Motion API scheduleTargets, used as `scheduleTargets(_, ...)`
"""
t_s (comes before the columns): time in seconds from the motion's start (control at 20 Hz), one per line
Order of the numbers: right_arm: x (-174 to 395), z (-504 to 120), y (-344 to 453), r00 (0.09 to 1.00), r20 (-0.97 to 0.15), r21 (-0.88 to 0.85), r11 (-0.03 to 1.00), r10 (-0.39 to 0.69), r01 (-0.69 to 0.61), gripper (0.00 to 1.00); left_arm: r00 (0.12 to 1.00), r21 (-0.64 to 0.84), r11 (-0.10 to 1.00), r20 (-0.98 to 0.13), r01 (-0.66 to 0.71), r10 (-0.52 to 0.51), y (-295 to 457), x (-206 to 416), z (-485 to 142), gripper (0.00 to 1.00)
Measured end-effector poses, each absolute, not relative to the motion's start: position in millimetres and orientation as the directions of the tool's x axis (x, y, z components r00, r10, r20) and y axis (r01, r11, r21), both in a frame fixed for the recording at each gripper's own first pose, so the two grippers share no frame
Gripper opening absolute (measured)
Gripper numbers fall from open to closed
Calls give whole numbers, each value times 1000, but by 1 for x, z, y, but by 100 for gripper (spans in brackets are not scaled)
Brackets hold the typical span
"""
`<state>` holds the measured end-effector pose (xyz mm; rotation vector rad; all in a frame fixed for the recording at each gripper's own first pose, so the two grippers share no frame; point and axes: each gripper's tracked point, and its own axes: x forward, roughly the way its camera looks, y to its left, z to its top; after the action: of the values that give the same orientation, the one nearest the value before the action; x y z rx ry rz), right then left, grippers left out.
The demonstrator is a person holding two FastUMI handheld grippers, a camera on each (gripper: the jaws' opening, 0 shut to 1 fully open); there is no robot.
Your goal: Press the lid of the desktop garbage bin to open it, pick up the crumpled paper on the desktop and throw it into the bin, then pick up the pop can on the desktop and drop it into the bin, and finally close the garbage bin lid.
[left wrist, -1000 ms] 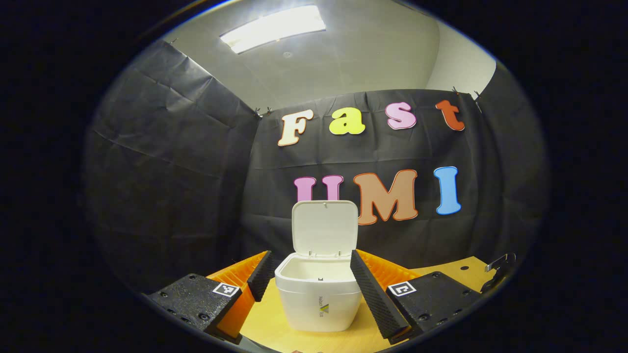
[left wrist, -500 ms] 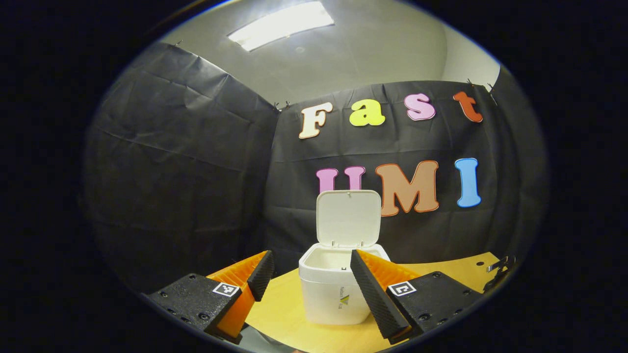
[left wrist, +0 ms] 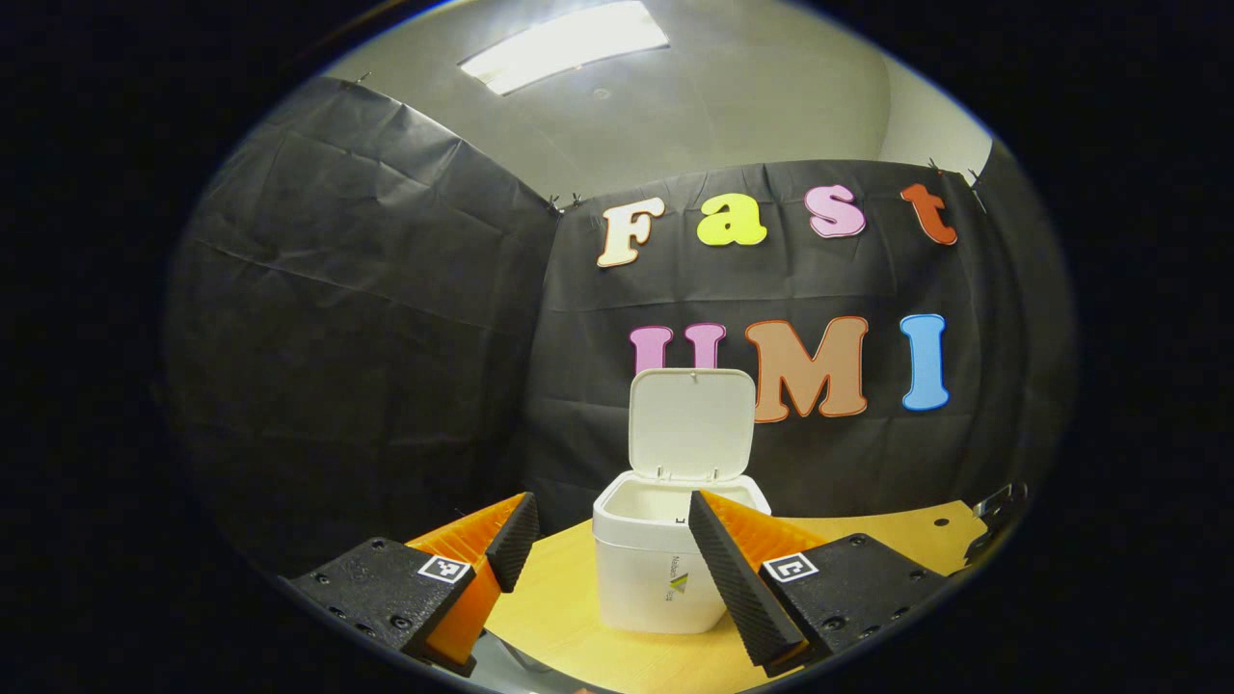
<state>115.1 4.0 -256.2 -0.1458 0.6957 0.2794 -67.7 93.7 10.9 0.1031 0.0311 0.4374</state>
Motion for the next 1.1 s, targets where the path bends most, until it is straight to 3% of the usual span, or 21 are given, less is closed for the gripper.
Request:
scheduleTargets(0.3,104,-109,97,777,-462,-76,854,427,-515,29,916,69,916,-41,-395,398,95,-68,-2,94)
scheduleTargets(0.55,108,-32,210,718,-329,-49,748,614,-662,28,924,57,926,-57,-374,377,98,-70,-8,94)
scheduleTargets(0.8,136,-15,305,670,-294,-71,684,682,-726,28,930,80,933,-86,-352,358,101,-78,-15,93)
scheduleTargets(1.1,160,-48,353,644,-376,-44,681,666,-731,28,929,89,934,-110,-345,354,104,-84,-20,93)
